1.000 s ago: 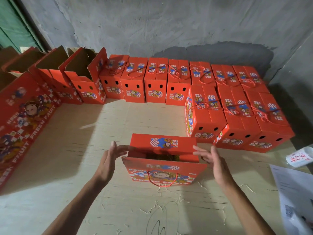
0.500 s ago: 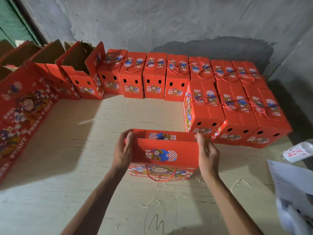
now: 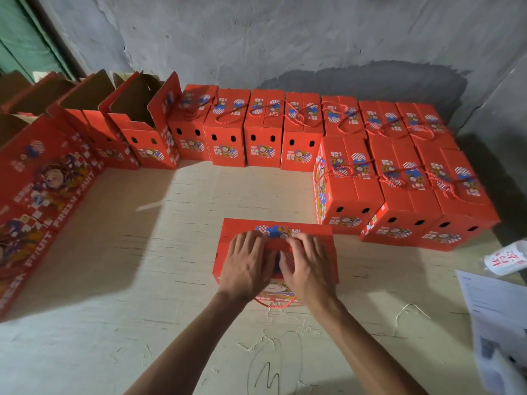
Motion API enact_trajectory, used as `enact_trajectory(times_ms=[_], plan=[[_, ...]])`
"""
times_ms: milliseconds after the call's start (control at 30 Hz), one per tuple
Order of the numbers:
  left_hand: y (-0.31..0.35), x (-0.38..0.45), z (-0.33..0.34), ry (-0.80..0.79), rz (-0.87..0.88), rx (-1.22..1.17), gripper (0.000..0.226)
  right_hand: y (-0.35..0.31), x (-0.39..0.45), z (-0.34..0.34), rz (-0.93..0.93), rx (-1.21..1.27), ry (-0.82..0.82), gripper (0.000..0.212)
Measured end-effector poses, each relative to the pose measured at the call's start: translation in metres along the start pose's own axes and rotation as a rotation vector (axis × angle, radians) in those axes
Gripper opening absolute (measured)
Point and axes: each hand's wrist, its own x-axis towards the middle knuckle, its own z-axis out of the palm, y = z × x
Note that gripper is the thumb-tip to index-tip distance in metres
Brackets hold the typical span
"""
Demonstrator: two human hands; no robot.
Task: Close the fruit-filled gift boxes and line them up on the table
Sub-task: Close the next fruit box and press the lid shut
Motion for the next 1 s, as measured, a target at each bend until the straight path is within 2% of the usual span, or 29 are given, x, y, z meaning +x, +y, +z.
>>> enact_trajectory(times_ms=[233,600,733,833,900,1000], plan=[[0.019,-0.001,0.012,0.075,-0.062,0.065,0.018,-0.004,0.001,0.002,0.026,-0.06,0.02,0.028],[0.014,-0.003,0.01,0.144,0.032,0.008,0.015,-0.003,0.0,-0.01,-0.049,0.05,0.104,0.025],[0.015,-0.006,0.009,0.1,0.007,-0.077,0.019,-0.002,-0.003,-0.008,-0.02,0.014,0.094,0.025],[0.012,-0.002,-0.001,0.008,-0.028,-0.069,0.026,0.007,-0.002,-0.011,-0.041,0.014,0.021,0.027],[-0.001,-0.005,-0.012,-0.07,-0.118,-0.019,0.038,0.016,-0.003,-0.017,0.013,0.054,-0.005,0.028],[-0.026,-0.015,-0.026,-0.072,-0.443,-0.049,0.048,0.028,-0.007,-0.024,0.293,0.148,-0.019,0.042]])
